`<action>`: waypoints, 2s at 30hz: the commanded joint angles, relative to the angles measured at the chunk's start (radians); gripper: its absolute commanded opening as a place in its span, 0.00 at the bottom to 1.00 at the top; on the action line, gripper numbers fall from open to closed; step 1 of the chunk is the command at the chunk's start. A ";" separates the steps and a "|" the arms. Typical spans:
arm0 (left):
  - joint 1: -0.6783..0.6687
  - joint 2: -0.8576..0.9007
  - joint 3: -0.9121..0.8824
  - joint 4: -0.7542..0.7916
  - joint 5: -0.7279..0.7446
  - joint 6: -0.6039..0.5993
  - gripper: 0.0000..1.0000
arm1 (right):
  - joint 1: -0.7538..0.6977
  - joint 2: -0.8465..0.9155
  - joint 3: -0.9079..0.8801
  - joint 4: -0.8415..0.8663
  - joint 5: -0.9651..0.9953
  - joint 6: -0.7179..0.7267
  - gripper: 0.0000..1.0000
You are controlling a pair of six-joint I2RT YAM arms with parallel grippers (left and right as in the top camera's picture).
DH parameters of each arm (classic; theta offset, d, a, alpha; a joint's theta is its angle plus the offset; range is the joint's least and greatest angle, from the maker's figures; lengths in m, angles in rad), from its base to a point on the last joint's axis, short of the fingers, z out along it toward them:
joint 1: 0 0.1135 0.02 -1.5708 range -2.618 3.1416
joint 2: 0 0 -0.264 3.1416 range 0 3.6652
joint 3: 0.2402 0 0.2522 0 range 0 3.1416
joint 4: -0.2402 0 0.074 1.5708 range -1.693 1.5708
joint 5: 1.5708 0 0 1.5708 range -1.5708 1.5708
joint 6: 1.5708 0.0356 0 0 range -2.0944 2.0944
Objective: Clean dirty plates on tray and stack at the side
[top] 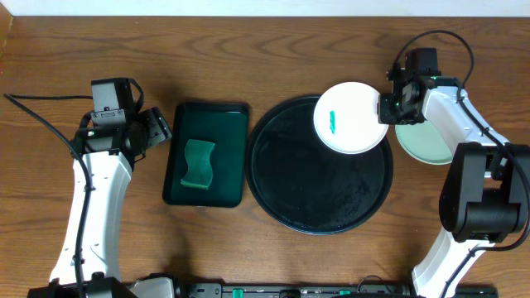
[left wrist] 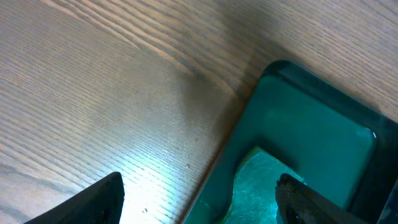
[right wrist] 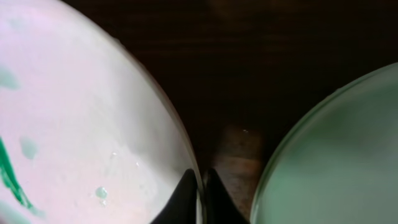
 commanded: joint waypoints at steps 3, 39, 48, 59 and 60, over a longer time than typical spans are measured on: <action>0.002 0.004 0.005 0.000 -0.013 -0.006 0.79 | -0.006 -0.016 0.011 -0.021 -0.028 -0.008 0.01; 0.002 0.004 0.005 -0.001 -0.013 -0.006 0.79 | 0.120 -0.175 -0.339 0.005 -0.156 0.203 0.01; 0.002 0.004 0.005 -0.001 -0.013 -0.006 0.79 | 0.120 -0.175 -0.341 0.018 -0.157 0.190 0.07; 0.002 0.004 0.005 0.000 -0.013 -0.006 0.79 | 0.120 -0.175 -0.341 0.013 -0.157 0.163 0.41; 0.002 0.004 0.005 -0.001 -0.013 -0.005 0.78 | 0.120 -0.175 -0.341 0.013 -0.156 0.156 0.42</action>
